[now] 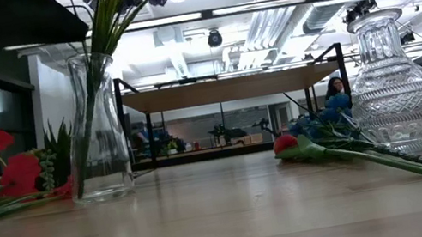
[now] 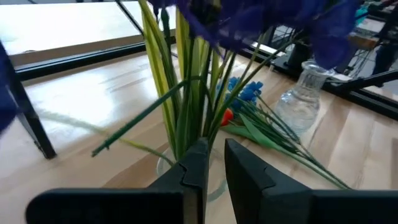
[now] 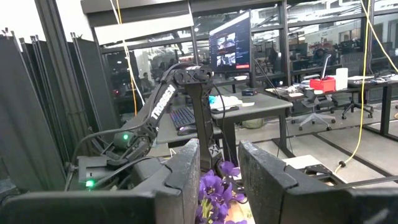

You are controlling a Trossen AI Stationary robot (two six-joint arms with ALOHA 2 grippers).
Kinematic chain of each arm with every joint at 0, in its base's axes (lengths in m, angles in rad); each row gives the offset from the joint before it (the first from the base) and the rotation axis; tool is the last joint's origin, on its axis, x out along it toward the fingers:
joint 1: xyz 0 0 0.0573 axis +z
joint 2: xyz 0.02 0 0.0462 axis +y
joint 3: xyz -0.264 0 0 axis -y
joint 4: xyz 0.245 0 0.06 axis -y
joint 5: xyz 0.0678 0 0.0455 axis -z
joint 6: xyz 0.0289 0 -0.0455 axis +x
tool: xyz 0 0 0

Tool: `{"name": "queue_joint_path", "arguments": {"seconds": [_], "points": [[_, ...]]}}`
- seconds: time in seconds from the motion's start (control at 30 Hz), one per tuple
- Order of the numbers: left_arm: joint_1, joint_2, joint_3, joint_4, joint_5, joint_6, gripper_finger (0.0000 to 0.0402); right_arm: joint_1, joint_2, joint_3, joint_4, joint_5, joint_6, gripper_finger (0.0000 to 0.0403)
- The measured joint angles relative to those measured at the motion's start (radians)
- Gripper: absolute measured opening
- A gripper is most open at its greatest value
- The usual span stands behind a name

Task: Pick and place flowers into a vace then onto a shelf
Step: Put the purple flower into the left transparent flower vase, then put the orange flower into the left transparent flower vase

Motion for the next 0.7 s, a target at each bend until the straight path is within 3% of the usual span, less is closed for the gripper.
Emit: {"name": "queue_joint_path", "arguments": {"seconds": [0.7], "points": [[-0.177, -0.141, 0.06, 0.011, 0.02, 0.033, 0.0088, -0.002, -0.007, 0.0, 0.0, 0.012, -0.024, 0.0103]]}}
